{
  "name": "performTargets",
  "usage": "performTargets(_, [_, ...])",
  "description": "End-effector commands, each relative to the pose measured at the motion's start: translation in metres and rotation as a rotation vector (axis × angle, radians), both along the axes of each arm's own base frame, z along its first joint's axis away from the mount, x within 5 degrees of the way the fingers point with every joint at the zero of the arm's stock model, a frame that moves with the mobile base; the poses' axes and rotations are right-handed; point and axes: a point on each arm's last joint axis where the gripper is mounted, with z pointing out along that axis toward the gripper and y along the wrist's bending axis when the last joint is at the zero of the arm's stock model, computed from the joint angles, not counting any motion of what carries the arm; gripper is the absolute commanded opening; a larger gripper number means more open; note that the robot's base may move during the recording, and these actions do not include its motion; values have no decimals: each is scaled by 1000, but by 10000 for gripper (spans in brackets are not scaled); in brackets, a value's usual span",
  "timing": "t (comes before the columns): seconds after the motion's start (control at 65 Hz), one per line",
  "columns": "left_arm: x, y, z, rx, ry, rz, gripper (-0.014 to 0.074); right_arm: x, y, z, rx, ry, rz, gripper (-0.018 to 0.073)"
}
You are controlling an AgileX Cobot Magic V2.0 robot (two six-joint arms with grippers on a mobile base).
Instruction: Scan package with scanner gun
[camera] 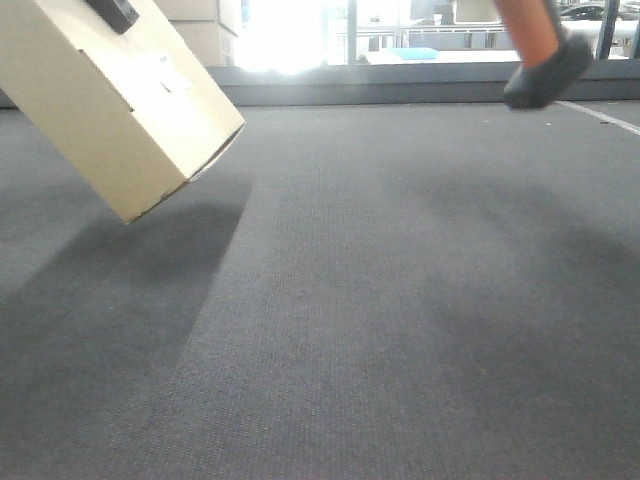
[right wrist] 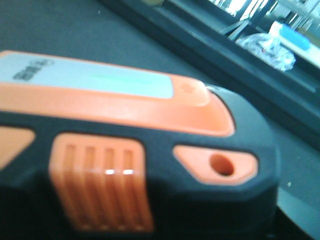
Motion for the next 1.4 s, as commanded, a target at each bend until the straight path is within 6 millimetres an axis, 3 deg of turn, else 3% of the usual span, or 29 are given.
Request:
performTargets(0.0, [-3,-2,8,-31,-18,4,-111,3,2,6,23,-52,8,-113])
performTargets(0.308, [-3,-2,8,-22,-18,4,-111,7,-5,12,62,-55,-28,-151])
performTargets(0.615, [-3,2,5,25,-17,2,-111,17,-21,51,104,-123,-91,-151])
performTargets(1.0, [-4,1,6,23,-19,2,-111,20,-23,47,-17,-133,-65,-151])
performTargets(1.262, [-12,5,18,70,-55,2,-111,29,-29,19,-63,-62,-72,-151])
performTargets(1.385, [-17,8,23,116,-76,3,-111,30,-29,16,-64,-54,-72,-151])
